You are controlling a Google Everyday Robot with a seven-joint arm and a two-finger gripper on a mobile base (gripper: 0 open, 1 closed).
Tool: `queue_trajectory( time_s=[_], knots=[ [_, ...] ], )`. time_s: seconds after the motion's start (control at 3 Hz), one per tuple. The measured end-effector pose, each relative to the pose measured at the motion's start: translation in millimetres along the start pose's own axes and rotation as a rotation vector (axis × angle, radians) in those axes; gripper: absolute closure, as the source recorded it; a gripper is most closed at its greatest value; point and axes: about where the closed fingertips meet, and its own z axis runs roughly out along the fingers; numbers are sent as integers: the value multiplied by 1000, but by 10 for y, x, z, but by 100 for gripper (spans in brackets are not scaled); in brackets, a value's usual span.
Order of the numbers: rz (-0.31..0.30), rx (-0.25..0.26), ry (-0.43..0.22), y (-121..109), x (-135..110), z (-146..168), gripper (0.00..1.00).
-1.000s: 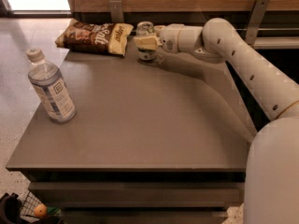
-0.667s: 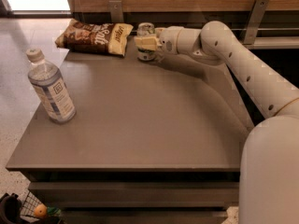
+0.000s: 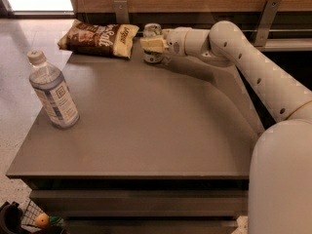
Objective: Move 7up can near brown chip bag
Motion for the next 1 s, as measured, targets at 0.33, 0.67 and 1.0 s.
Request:
queue_trajectory(
  time_s=[0.33, 0.67, 1.0],
  knots=[
    [0, 0, 0, 1, -9, -1, 36],
    [0, 0, 0, 1, -8, 0, 12],
    [1, -5, 0, 20, -5, 27, 0]
  ],
)
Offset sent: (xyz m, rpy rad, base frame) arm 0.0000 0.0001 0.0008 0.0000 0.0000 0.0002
